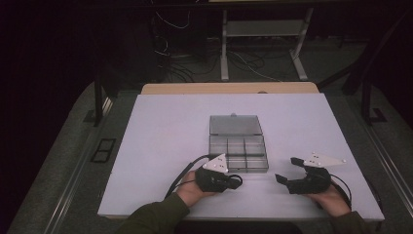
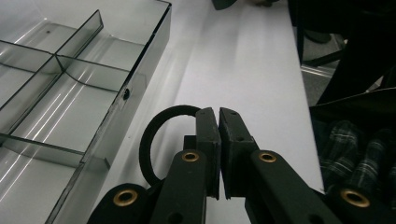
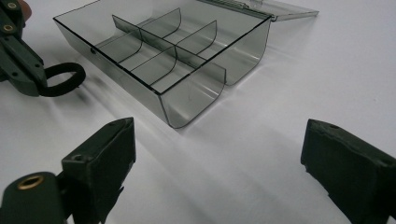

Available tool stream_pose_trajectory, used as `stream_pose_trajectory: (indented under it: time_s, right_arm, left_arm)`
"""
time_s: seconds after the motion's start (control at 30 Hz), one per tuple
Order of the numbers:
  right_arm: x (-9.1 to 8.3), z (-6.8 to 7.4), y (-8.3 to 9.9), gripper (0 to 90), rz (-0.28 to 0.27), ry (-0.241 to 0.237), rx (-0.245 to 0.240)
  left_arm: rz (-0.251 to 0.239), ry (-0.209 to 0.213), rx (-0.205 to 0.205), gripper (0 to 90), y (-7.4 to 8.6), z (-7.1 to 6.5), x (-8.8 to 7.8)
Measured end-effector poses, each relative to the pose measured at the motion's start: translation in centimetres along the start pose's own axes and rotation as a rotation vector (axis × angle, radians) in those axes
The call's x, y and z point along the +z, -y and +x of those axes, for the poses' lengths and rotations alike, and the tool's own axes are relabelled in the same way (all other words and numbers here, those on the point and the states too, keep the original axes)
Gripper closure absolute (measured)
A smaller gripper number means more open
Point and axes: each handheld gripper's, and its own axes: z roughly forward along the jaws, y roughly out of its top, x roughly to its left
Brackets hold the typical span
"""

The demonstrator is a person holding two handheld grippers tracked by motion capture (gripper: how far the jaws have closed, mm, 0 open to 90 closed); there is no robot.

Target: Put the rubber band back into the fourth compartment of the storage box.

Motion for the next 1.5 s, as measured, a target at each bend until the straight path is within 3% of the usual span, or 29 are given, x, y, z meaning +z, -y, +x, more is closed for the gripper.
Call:
stream_pose_trajectory:
  time_s: [0.23, 0.83, 1.5]
  right_arm:
    - [0.0, 0.0, 0.0, 9.9, 0.0, 0.0, 0.002]
    - [0.0, 0.0, 0.0, 10.0, 0.001, 0.003, 0.003]
    - [0.1, 0.0, 0.0, 9.9, 0.004, 0.006, 0.007]
  left_arm:
    - [-0.023, 0.017, -0.002, 86.0, -0.2, -0.1, -0.7]
    - [-0.079, 0.007, -0.034, 85.9, -0.8, 0.7, -2.6]
    - [-0.102, -0.025, -0.015, 85.9, -3.0, 2.8, -4.0]
